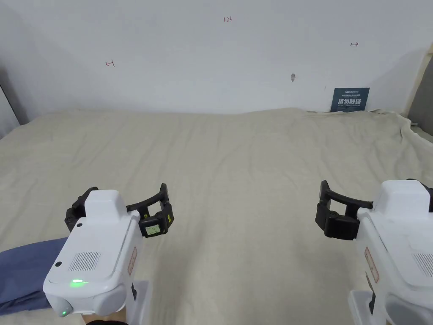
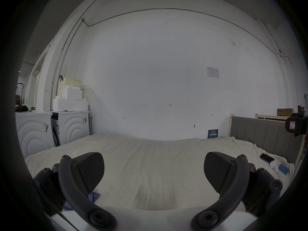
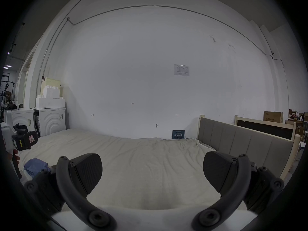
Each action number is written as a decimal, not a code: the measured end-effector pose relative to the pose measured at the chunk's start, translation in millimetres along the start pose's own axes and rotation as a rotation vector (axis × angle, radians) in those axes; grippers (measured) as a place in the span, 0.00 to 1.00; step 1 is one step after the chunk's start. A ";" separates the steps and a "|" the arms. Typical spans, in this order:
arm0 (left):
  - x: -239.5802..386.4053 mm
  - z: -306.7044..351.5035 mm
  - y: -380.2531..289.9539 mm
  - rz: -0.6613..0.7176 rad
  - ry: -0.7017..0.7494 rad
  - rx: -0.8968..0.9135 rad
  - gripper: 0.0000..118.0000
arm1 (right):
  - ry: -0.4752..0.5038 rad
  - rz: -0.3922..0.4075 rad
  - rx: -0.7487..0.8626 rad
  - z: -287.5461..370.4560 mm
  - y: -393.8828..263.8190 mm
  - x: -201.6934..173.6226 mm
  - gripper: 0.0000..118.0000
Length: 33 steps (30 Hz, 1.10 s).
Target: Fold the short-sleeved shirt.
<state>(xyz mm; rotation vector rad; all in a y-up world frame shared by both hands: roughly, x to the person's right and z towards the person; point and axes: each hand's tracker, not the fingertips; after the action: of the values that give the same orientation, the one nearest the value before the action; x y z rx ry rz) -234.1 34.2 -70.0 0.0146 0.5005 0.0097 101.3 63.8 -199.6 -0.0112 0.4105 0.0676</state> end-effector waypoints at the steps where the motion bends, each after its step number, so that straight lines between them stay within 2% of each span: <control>1: 0.0 -0.2 0.4 -0.002 -0.001 0.000 1.00 | 0.000 0.000 0.000 0.0 0.2 -0.1 1.00; 22: -2.4 1.1 1.8 -0.008 0.002 -0.002 1.00 | -0.011 0.002 -0.021 -0.1 1.2 -3.2 1.00; 27: -4.8 1.0 4.1 0.004 0.002 -0.002 1.00 | -0.092 -0.103 -0.133 -7.5 6.6 -3.5 1.00; 30: -5.6 1.3 5.5 0.012 0.000 -0.001 1.00 | -0.182 -0.184 -0.205 -7.9 8.9 -3.0 1.00; 33: -6.0 1.9 6.8 0.008 -0.002 0.002 1.00 | -0.242 -0.223 -0.373 -15.3 15.6 0.0 1.00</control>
<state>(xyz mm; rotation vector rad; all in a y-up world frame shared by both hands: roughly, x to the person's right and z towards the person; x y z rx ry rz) -238.5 40.9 -65.4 0.0190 0.4987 0.0173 94.2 79.0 -213.6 -0.4123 0.1479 -0.0749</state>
